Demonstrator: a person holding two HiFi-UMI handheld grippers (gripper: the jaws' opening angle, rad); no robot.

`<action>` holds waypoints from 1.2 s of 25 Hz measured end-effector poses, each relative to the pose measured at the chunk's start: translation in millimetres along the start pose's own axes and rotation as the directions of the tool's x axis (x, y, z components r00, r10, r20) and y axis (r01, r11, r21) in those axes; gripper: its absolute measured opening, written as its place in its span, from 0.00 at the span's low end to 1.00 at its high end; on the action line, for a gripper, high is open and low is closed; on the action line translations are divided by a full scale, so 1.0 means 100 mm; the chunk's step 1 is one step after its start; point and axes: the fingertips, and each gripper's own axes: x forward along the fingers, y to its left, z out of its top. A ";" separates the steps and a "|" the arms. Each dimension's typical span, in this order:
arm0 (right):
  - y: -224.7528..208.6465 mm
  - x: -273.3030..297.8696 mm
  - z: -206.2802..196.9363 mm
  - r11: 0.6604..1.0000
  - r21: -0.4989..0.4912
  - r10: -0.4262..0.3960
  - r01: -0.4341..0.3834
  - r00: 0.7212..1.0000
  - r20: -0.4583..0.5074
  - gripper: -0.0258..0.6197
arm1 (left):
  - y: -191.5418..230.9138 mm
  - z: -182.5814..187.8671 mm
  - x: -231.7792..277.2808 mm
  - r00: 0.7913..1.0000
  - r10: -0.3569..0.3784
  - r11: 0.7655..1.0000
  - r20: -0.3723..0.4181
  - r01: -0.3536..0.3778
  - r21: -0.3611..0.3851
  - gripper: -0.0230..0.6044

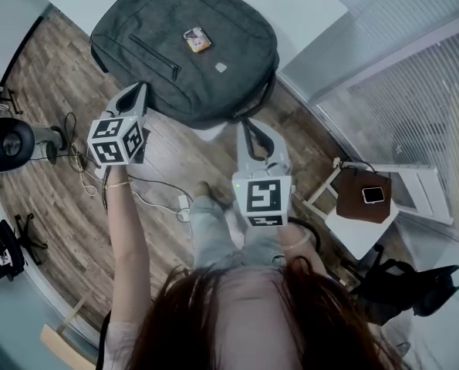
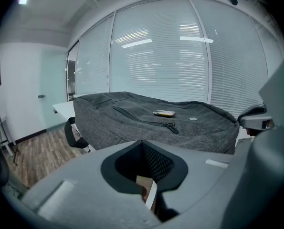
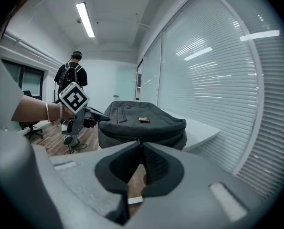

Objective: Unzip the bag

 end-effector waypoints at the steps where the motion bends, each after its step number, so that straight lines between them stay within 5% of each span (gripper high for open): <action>1: -0.03 0.00 0.00 1.000 -0.002 0.002 -0.002 1.000 -0.001 0.06 | 0.00 0.00 0.00 1.000 0.000 1.000 -0.002 0.000 0.003 0.05; 16: -0.35 0.05 -0.01 0.996 -0.048 0.077 -0.077 0.997 0.006 0.06 | -0.01 -0.01 0.00 0.998 0.053 0.999 -0.022 -0.053 -0.002 0.05; 30: -0.62 0.14 -0.01 0.996 -0.072 0.049 -0.049 0.999 -0.001 0.07 | -0.01 -0.02 -0.01 0.997 0.072 0.997 -0.003 -0.072 0.000 0.05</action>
